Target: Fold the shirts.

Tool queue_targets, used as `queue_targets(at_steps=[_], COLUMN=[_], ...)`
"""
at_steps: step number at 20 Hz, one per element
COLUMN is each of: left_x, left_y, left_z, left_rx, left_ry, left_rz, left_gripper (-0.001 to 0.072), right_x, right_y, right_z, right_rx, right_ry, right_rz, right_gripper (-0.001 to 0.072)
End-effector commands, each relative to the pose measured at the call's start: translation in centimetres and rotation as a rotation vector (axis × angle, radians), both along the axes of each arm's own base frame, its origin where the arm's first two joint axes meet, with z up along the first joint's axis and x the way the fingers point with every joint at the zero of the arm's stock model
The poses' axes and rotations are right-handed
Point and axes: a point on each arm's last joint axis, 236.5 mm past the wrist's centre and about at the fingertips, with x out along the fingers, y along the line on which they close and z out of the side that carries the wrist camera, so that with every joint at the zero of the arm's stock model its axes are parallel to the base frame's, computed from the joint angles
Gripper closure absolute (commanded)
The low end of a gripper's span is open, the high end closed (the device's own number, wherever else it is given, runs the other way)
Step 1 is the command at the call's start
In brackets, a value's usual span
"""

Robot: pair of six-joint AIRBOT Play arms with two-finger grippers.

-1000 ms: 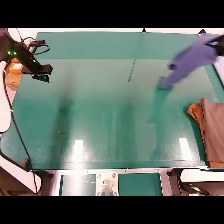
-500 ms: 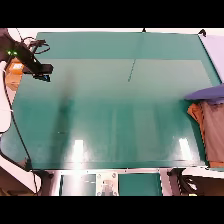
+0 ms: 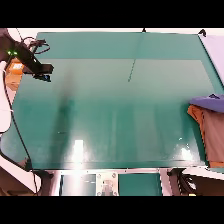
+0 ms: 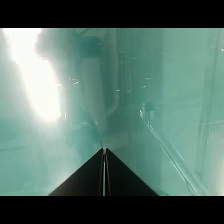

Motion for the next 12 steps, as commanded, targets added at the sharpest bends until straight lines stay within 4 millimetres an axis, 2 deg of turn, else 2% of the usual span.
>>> queue_targets(at_steps=[1, 2, 3, 5, 6, 8, 9, 10, 11, 12], left_x=[0.0, 0.0, 0.0, 0.0, 0.0, 0.1, 0.1, 0.1, -0.1, -0.4], left_y=[0.0, 0.0, 0.0, 0.0, 0.0, -0.1, -0.1, -0.4, -0.8, -1.1], left_z=[0.0, 0.0, 0.0, 0.0, 0.0, 0.0, 0.0, 0.1, 0.1, 0.2], left_rx=[-0.001, -0.001, -0.001, -0.001, -0.001, -0.001, -0.005, -0.01, -0.018, -0.02], left_ry=[0.001, 0.001, 0.001, 0.0, 0.0, -0.004, -0.004, -0.005, -0.001, 0.012], left_rz=[-0.002, -0.002, -0.003, -0.003, -0.003, -0.002, -0.003, -0.015, -0.02, -0.026], left_gripper=[0.0677, 0.0678, 0.0678, 0.0678, 0.0677, 0.0677, 0.0678, 0.0678, 0.0678, 0.0679], right_x=[-7.4, -8.6, -9.4, -10.3, -10.4, -9.6, -7.9, -5.7, -2.6, 0.4], right_y=[0.7, 1.2, 2.1, 3.7, 4.2, 4.8, 4.9, 5.0, 5.4, 6.0], right_z=[-4.3, -5.9, -7.7, -10.8, -11.8, -12.6, -12.6, -12.3, -11.7, -11.0], right_rx=[0.06, 0.095, 0.145, 0.221, 0.249, 0.285, 0.285, 0.273, 0.254, 0.227], right_ry=[0.316, 0.375, 0.418, 0.469, 0.481, 0.466, 0.409, 0.337, 0.242, 0.158], right_rz=[-0.128, -0.133, -0.137, -0.127, -0.134, -0.143, -0.122, -0.083, -0.007, 0.074], right_gripper=[0.0693, 0.0692, 0.0645, 0.0212, 0.016, 0.016, 0.0163, 0.0221, 0.0492, 0.0674])
